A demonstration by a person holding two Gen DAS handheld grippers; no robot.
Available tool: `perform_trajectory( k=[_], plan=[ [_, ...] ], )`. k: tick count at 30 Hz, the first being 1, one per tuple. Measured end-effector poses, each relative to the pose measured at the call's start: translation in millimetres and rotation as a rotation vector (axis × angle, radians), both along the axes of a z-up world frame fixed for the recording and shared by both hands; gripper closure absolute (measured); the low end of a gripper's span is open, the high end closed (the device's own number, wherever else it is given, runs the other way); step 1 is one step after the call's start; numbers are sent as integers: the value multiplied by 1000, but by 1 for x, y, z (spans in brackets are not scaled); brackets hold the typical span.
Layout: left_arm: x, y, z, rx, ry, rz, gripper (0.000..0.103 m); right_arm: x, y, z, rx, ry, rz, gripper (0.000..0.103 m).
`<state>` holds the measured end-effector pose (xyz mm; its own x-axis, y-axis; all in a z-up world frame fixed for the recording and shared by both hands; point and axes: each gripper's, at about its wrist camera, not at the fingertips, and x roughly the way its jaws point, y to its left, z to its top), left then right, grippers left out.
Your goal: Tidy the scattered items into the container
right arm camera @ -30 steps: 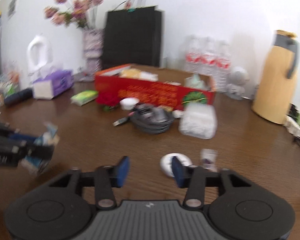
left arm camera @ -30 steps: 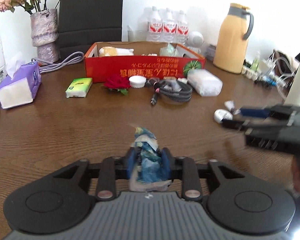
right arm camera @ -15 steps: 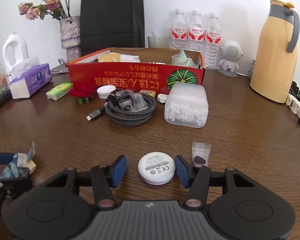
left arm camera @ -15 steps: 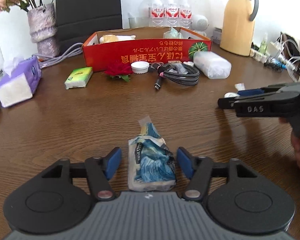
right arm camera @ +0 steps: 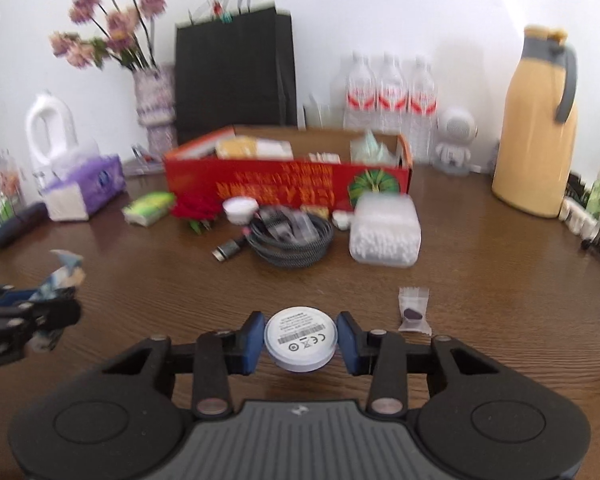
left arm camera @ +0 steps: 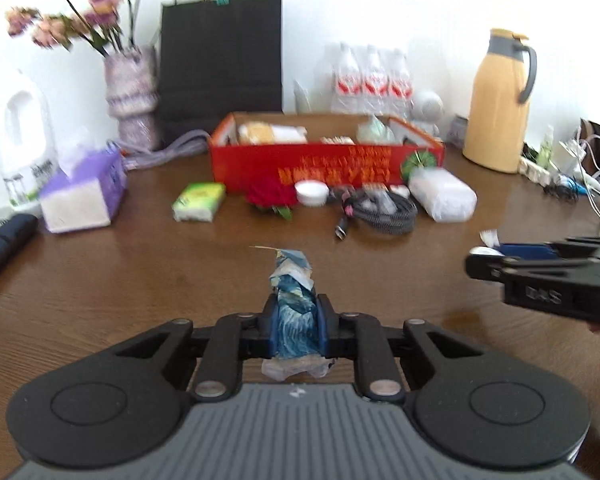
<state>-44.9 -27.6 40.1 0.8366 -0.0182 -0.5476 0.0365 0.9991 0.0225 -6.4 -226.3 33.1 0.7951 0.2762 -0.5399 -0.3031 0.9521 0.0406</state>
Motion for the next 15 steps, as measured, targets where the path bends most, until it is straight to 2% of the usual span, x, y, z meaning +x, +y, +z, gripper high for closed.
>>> perform_trajectory(
  k=[5,15],
  plan=[
    [-19,-13,10,39,-55,-20,84,-38,-5,24,2,-116,-18,65],
    [-35,-23,24,50,-109,-44,84,-74,-23,48,17,-205,-47,65]
  ],
)
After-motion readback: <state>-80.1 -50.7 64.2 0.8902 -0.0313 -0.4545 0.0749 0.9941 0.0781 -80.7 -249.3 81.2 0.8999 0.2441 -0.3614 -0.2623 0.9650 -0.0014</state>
